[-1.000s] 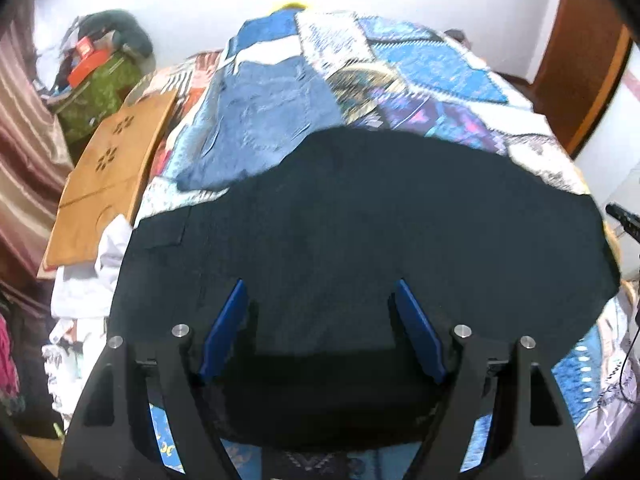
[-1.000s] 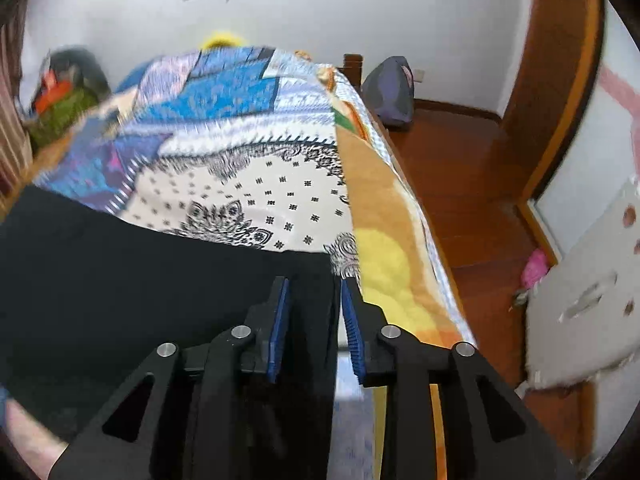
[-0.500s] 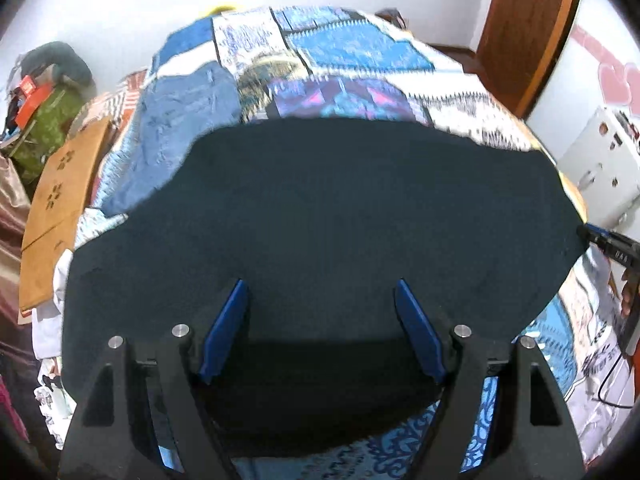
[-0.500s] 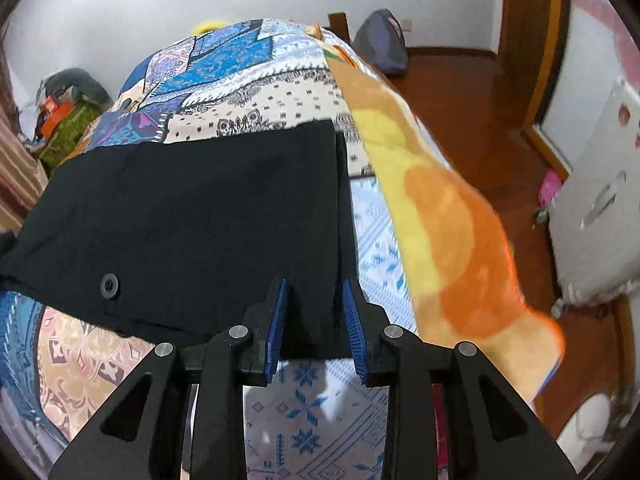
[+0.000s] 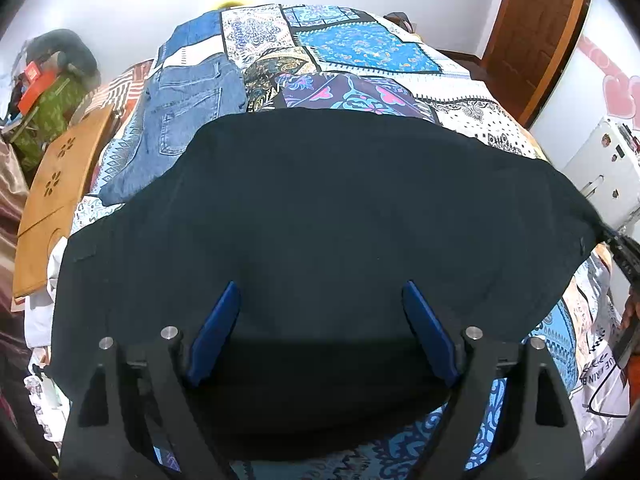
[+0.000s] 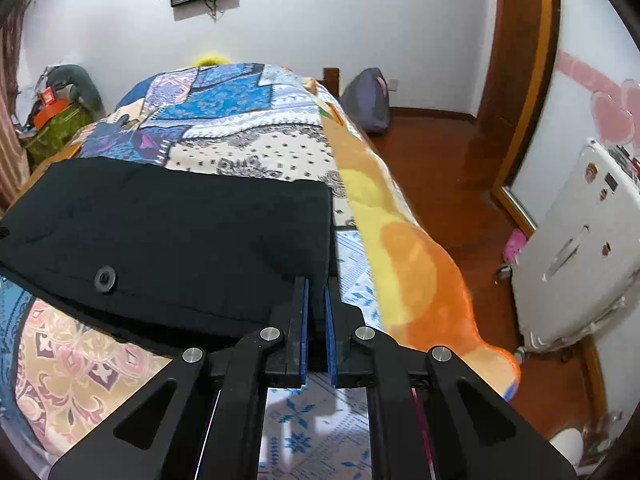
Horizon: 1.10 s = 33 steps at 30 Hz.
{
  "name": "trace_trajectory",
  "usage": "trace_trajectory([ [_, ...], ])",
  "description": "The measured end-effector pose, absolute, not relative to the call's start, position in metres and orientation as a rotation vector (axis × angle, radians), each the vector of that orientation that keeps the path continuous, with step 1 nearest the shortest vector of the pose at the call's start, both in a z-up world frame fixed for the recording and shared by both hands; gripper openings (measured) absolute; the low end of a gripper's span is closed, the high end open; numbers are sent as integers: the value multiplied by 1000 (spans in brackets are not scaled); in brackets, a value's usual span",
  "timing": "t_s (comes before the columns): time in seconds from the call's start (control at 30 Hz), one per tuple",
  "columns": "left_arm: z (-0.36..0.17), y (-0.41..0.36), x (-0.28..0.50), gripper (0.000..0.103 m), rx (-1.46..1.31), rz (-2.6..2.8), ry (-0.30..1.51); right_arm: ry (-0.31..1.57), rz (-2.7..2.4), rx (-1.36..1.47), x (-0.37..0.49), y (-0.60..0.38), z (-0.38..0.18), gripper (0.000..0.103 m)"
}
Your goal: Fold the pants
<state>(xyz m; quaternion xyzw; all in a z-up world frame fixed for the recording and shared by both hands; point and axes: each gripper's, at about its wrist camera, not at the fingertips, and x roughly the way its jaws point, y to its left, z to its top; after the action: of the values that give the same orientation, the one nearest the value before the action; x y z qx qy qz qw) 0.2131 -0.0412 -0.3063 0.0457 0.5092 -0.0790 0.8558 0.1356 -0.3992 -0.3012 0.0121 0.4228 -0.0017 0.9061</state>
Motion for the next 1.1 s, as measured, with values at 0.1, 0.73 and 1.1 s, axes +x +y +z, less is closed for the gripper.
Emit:
trace_trajectory([
  [0.1,-299,-39,215,84,111,-152,1061,991,36,10,147,-395,-321,8],
  [0.73,-309,-89,220,85,249,-297,1037,1003,150,180,154,-346,-321,52],
  [1.1,-287,-101,223,84,229,-366,1038,1000,-29,435,104,-395,-318,55],
])
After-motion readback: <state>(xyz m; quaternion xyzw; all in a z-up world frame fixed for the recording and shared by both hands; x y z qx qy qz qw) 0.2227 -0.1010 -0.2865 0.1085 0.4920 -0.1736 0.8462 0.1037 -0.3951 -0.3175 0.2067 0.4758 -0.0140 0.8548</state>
